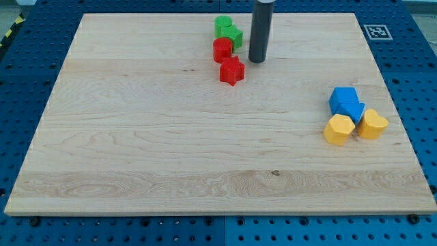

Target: Nudge the green star a bit left

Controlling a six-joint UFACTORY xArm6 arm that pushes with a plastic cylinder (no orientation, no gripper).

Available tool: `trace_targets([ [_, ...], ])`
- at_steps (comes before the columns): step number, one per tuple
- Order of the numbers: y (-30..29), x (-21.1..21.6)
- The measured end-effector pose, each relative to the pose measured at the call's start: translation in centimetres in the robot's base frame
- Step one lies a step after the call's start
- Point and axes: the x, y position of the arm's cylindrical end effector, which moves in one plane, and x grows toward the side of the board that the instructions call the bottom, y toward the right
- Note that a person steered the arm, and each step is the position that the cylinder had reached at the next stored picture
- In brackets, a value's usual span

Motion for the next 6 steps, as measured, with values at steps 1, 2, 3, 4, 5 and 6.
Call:
trace_targets([
  [1, 0.2, -2.2],
  [2, 0.2, -3.8],
  [3, 0.2, -4.0],
  [4, 0.2, -5.6],
  [5, 0.2, -6.0],
  [6, 0.2, -6.0],
])
